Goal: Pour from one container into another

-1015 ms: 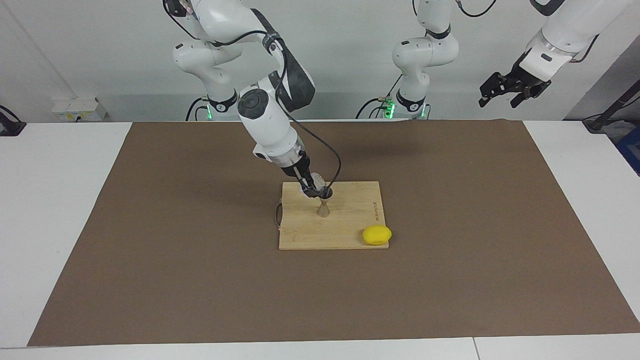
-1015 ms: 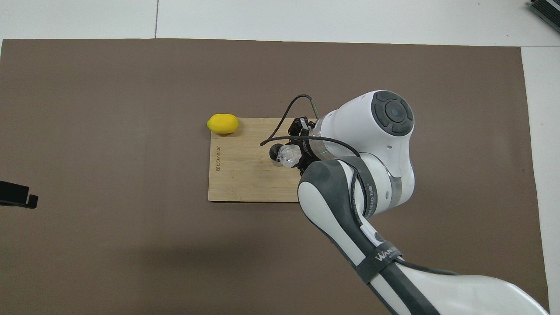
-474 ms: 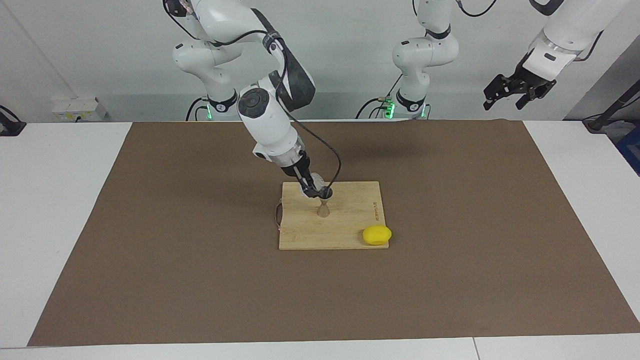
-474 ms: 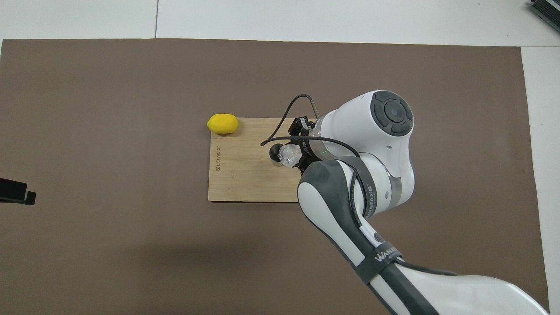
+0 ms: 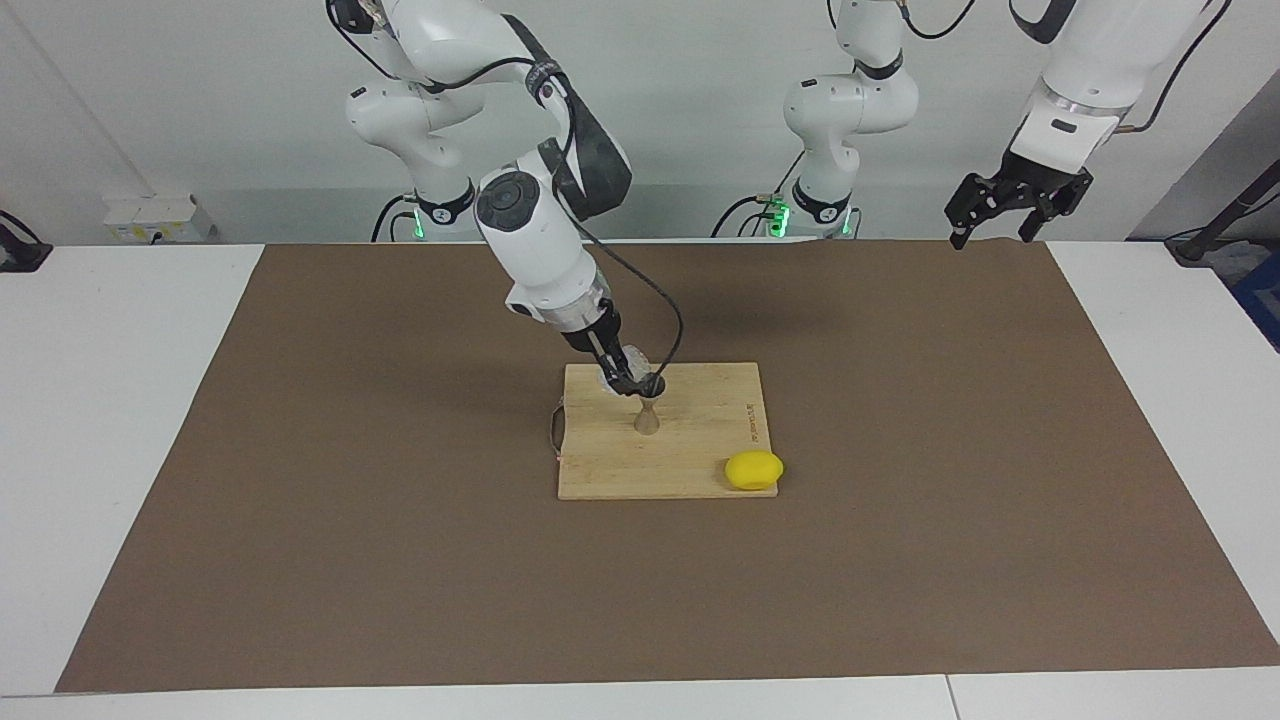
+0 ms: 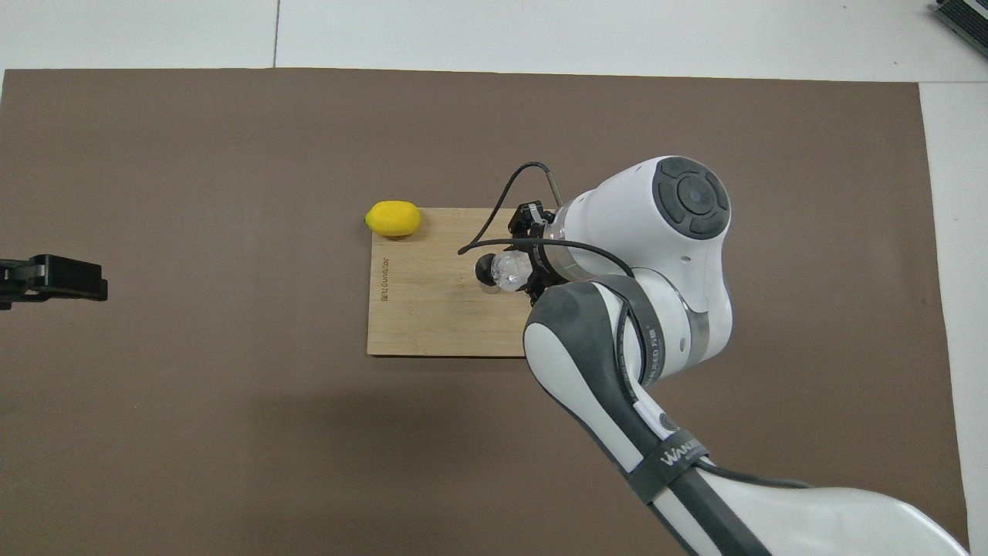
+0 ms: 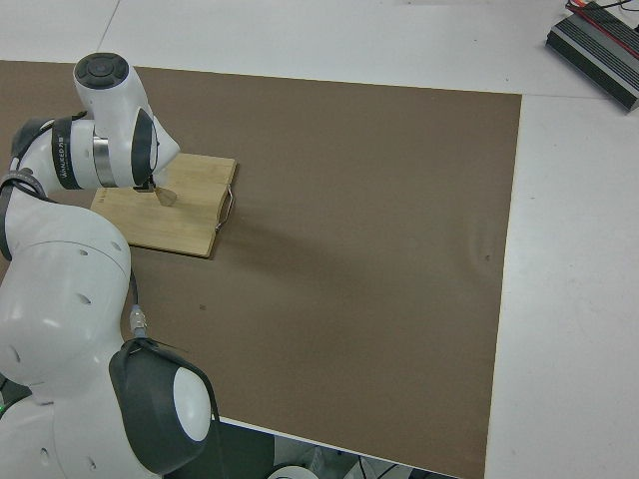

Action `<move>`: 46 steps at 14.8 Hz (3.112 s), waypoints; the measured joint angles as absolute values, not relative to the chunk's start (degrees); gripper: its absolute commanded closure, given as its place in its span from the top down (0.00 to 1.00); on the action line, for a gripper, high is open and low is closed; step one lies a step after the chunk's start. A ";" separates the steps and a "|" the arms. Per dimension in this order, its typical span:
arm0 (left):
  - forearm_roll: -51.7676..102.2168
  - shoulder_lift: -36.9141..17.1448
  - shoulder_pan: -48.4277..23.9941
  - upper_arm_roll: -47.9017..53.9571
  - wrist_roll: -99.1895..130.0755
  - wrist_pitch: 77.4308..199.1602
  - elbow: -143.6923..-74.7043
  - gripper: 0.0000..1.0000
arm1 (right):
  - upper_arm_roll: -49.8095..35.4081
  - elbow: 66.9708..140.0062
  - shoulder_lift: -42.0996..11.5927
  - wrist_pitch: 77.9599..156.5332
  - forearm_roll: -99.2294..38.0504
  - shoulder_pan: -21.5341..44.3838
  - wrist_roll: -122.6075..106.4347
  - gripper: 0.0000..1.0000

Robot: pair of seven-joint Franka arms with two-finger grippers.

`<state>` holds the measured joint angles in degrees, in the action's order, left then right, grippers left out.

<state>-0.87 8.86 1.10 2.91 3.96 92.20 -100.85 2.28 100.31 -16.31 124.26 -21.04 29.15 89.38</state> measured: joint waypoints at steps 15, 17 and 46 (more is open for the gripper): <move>-0.92 7.15 1.08 2.41 3.51 93.18 -100.94 1.00 | 2.28 100.17 -16.37 124.26 -18.55 30.34 90.54 0.00; -0.92 7.11 1.08 2.42 3.51 93.76 -101.19 1.00 | 2.28 100.14 -16.37 124.26 -18.40 30.41 90.69 0.00; -0.92 5.46 -0.64 2.42 4.18 95.69 -100.60 1.00 | 2.51 98.51 -16.25 118.73 -45.99 16.72 83.52 0.00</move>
<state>-0.92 5.46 -0.64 2.42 4.18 95.69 -100.60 2.51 98.51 -16.25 118.73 -45.99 16.72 83.52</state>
